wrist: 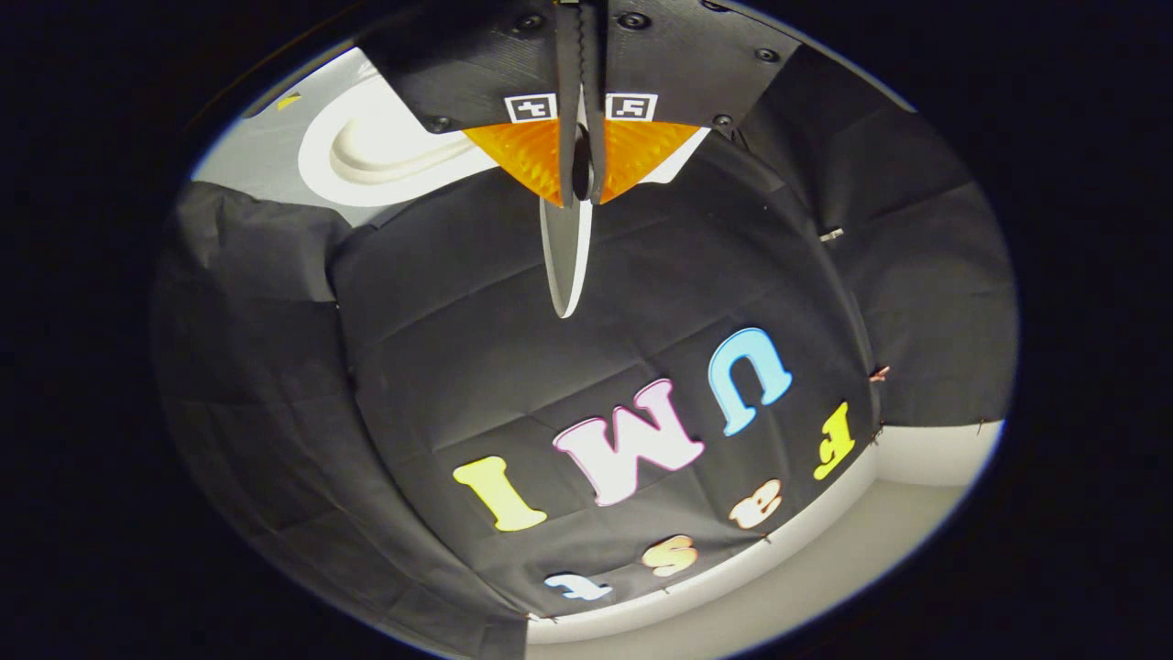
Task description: Open the toilet lid.
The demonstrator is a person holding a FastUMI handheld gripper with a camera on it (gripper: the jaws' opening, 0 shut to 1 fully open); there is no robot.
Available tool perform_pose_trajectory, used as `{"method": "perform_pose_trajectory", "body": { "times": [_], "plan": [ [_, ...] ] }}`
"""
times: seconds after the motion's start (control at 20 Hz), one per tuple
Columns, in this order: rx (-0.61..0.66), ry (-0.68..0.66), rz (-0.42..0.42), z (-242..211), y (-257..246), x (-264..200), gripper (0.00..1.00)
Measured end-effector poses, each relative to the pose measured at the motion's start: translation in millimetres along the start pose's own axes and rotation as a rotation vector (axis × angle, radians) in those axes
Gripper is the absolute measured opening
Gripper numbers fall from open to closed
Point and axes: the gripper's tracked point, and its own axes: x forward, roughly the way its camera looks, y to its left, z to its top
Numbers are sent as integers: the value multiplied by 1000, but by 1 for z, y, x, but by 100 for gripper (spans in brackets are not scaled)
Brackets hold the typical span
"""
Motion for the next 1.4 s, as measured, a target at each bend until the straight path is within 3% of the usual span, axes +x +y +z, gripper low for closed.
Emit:
{"method": "perform_pose_trajectory", "body": {
  "times": [0.35, 1.2, 1.4],
  "plan": [
    [-130, 27, 48, -20, 70, 12, 5],
    [-260, 70, 125, -67, 159, 27, 6],
    [-271, 69, 125, -68, 163, 30, 33]
  ]
}}
